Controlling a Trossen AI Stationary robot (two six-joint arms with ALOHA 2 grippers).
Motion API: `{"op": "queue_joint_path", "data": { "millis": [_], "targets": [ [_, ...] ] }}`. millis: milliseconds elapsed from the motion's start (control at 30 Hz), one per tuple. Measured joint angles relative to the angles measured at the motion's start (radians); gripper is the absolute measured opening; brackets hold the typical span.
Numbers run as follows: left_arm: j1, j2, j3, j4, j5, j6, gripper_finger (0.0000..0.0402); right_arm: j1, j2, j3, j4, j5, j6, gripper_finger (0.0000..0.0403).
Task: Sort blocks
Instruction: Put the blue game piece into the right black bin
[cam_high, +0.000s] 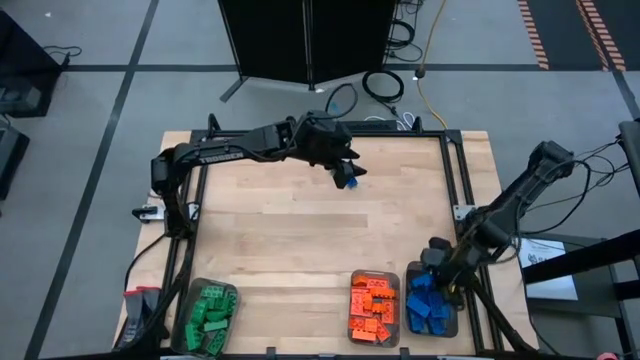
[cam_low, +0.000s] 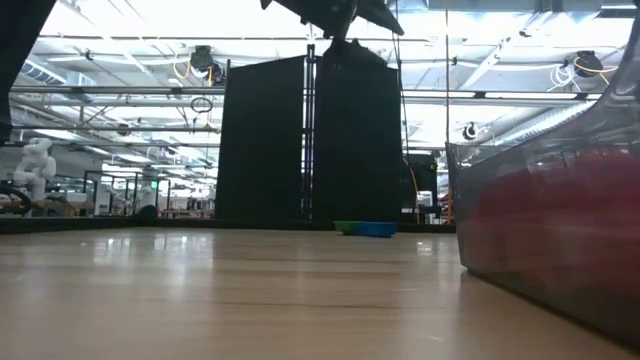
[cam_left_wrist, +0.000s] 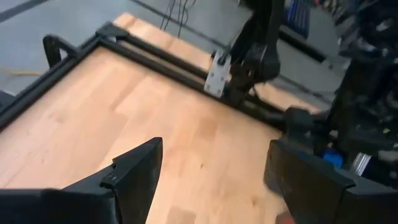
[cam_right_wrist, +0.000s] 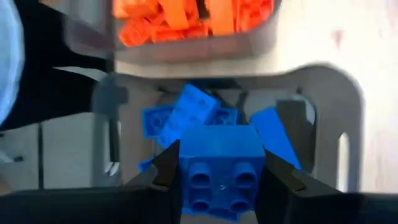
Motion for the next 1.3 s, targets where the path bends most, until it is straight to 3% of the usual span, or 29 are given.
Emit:
{"op": "queue_joint_path", "data": {
  "millis": [267,333,500,633,800,1300],
  "targets": [
    [-0.011,0.009,-0.001,-0.101,0.0,0.104,0.0295,0.044,0.207,0.0,0.018,-0.004,0.15,0.0122],
    [-0.014,0.009,-0.001,-0.107,0.0,0.131,0.0295,0.043,0.234,0.0,0.019,-0.005,0.171,0.0162],
    [-0.037,0.009,-0.001,-0.119,-0.042,0.327,0.0295,0.039,0.262,0.0,0.004,-0.021,0.243,0.0308],
    [-0.052,0.027,0.0,-0.104,-0.136,0.539,0.0295,0.028,0.263,0.0,0.011,-0.051,0.293,0.0361],
    [-0.029,0.104,0.0,-0.102,-0.139,0.685,0.0295,0.026,0.262,0.036,0.017,-0.048,0.284,0.0356],
    [0.036,0.33,-0.001,-0.159,-0.116,0.887,0.0295,0.026,0.262,0.075,-0.001,-0.025,0.292,0.0339]
  ]
}}
